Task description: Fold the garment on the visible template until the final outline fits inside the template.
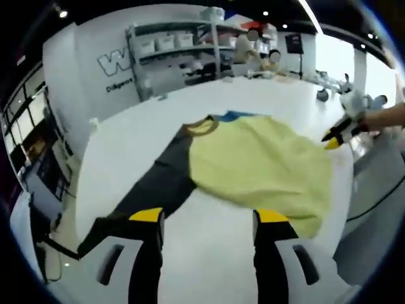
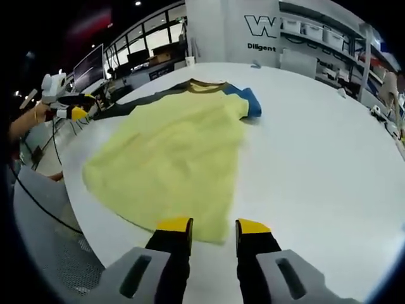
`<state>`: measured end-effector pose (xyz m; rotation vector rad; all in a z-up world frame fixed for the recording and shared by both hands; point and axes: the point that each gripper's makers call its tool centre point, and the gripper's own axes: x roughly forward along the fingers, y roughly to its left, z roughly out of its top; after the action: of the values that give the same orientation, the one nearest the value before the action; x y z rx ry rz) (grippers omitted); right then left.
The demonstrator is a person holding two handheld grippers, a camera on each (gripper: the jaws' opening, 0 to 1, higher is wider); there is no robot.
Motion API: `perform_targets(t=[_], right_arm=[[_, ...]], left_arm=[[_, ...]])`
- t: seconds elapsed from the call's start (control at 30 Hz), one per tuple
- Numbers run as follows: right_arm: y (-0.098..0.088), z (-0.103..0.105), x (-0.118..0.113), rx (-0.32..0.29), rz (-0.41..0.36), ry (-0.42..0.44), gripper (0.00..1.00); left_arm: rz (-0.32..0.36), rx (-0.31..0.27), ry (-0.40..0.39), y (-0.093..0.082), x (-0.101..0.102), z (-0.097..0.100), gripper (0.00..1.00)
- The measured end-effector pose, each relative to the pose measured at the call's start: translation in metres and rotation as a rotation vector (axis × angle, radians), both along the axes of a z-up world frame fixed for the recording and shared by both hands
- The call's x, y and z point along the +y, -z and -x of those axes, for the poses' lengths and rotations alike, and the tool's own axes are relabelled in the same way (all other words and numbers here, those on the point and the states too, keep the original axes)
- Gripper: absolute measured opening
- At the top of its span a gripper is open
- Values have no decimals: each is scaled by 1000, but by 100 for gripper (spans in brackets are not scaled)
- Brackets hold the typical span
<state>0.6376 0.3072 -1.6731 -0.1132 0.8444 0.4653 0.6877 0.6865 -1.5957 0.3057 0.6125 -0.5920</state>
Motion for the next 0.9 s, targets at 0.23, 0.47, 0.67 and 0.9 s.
perform_targets(t=[0.23,0.47,0.67,0.9], right_arm=[[5,2,-6,15,19,21,23],[12,11,-4,41,33,-3,18],[6,14,-2,40,41,-19,17],[7,13,-4,35,59,-15,4]], left_arm=[[-49,18,32,8,-2,17,56],[6,43,15,15,-17,33,56],[39,60,17,18,-31,44,56],[76,59,5,20,-40,52,55]])
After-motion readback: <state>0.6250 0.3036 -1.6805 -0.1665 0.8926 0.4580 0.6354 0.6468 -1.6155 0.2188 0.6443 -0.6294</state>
